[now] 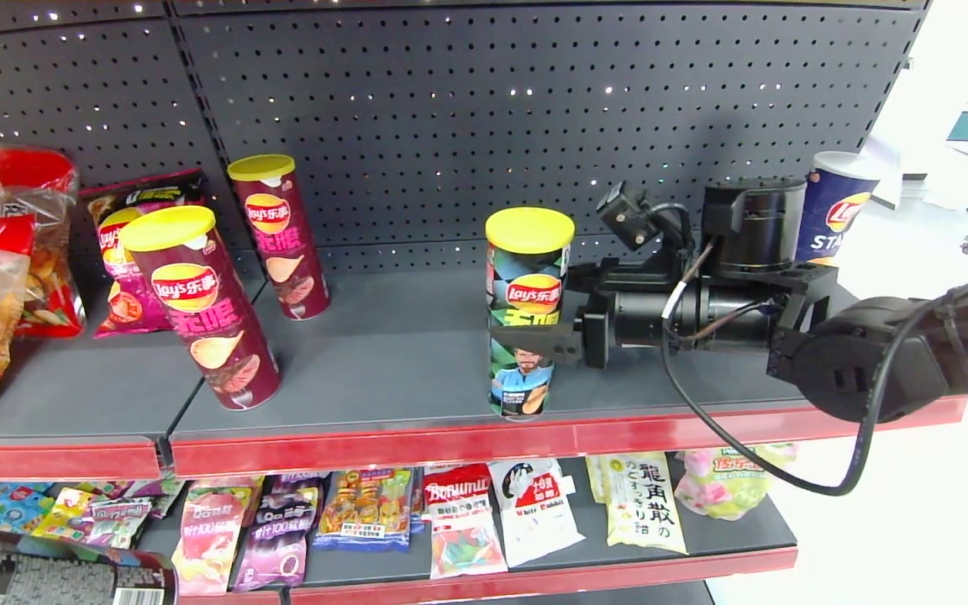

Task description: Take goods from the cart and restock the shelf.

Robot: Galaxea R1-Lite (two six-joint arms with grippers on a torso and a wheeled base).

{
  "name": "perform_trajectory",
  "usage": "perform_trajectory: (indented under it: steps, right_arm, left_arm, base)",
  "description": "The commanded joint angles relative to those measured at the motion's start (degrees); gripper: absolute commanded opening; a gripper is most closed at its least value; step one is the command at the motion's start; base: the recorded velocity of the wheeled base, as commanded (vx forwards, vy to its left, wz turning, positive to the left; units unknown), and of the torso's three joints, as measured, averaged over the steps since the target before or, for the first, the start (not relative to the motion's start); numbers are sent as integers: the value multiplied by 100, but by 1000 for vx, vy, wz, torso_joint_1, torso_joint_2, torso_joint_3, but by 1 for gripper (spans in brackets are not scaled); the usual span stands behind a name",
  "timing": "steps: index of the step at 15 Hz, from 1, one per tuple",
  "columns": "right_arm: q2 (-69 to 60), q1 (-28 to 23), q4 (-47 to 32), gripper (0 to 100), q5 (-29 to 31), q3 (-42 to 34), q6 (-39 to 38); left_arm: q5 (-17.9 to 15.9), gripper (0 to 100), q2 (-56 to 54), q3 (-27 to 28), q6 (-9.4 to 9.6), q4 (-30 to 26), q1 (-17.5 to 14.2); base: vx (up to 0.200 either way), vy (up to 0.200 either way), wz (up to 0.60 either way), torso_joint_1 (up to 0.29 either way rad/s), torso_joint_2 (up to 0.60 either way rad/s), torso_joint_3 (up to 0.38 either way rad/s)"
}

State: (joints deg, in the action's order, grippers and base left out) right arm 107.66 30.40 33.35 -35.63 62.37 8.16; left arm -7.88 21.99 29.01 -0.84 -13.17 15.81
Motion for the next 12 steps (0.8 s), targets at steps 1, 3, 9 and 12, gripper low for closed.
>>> perform_trajectory:
  steps: [1, 3, 9, 12]
  right_arm:
    - [-254, -52, 4, 100, 56, -322, -7]
    - [-684, -105, 40, 100, 74, -911, -7]
    - [-3189, -342, 198, 100, 1612, -3284, -25]
    - [-5527, -518, -13, 100, 3836, -4637, -534]
  left_arm:
    - [5, 0, 16, -1, -4, -2, 1]
    - [-12, 0, 24, -36, -4, -2, 1]
    - [-65, 0, 455, 96, -13, 7, 10]
    - [-74, 0, 1035, 544, -21, 25, 10]
  base:
    - [0, 0, 0, 0, 0, 0]
    - [0, 0, 0, 0, 0, 0]
    - [0, 0, 0, 0, 0, 0]
    - [0, 0, 0, 0, 0, 0]
